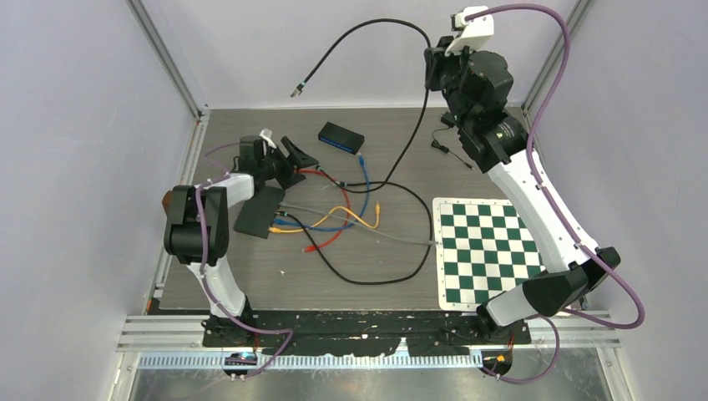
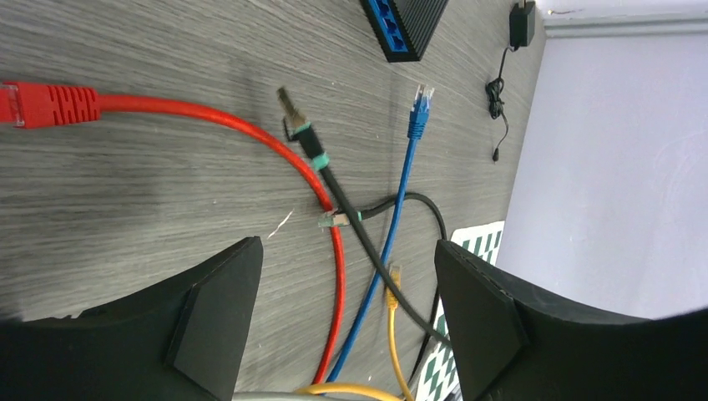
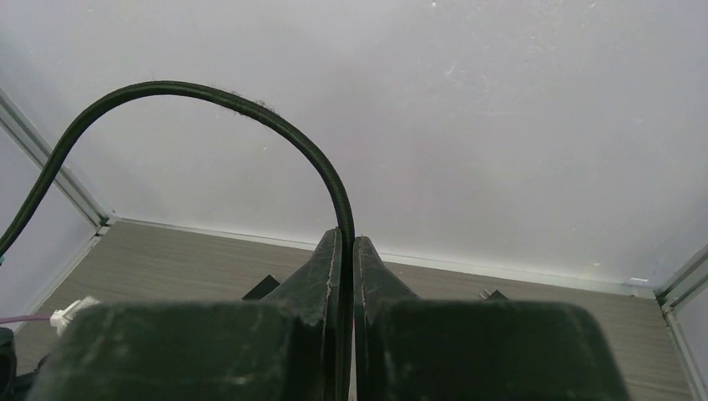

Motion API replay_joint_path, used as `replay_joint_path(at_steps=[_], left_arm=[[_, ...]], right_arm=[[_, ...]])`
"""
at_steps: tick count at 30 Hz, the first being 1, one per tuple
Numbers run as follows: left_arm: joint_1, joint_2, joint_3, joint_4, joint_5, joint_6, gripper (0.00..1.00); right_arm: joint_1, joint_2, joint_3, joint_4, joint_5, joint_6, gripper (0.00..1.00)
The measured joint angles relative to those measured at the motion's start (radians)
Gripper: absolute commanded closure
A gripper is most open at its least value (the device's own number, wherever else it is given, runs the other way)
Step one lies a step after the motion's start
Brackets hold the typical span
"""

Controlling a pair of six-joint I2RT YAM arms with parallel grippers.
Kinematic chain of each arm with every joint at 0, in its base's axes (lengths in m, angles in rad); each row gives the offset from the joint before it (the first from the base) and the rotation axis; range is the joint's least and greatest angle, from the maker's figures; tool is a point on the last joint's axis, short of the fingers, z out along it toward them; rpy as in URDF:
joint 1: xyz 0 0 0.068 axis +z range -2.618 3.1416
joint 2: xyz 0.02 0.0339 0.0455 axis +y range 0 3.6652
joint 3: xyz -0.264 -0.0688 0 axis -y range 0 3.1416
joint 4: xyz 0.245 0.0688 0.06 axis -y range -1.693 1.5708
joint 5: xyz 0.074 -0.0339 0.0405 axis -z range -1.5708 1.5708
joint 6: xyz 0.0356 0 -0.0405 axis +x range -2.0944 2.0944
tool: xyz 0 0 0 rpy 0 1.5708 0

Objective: Insert the plug into the switch port
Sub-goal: Pick up the connector from the center of the board.

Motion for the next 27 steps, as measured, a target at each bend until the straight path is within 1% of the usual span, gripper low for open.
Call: replay_joint_path(at_steps=[4, 11, 15, 17, 20, 23, 25, 26, 27], left_arm=[[-0.003, 0.031, 0.002, 0.031, 0.002, -0.046, 0.23], [-0.017, 0.065, 0.002, 0.077, 0.007, -0.094, 0.28], [-0.029, 0.082, 0.002, 0.084, 0.010, -0.119, 0.34], [-0.036, 0.087, 0.002, 0.094, 0.010, -0.132, 0.44], [-0.043, 0.088, 0.002, 0.106, 0.011, -0.154, 0.70], [-0.044, 0.088, 0.002, 0.119, 0.011, -0.165, 0.88], [-0.044, 0.087, 0.002, 0.115, 0.010, -0.156, 0.97], [-0.044, 0.086, 0.002, 0.108, 0.008, -0.149, 1.00], [-0.044, 0.080, 0.002, 0.091, 0.002, -0.136, 1.00]], right_arm=[[-0.014, 0.000, -0.013, 0.000, -0.025, 0.043, 0.95], [-0.019, -0.018, -0.042, 0.024, -0.061, 0.119, 0.95], [-0.019, -0.038, -0.077, 0.046, -0.073, 0.159, 0.95], [-0.019, -0.045, -0.090, 0.053, -0.076, 0.174, 0.95], [-0.023, -0.047, -0.106, 0.065, -0.077, 0.189, 0.95], [-0.034, -0.050, -0.135, 0.073, -0.076, 0.197, 0.95], [-0.056, -0.055, -0.181, 0.083, -0.076, 0.208, 0.95], [-0.069, -0.055, -0.201, 0.083, -0.076, 0.215, 0.95], [-0.089, -0.053, -0.230, 0.085, -0.080, 0.223, 0.95]])
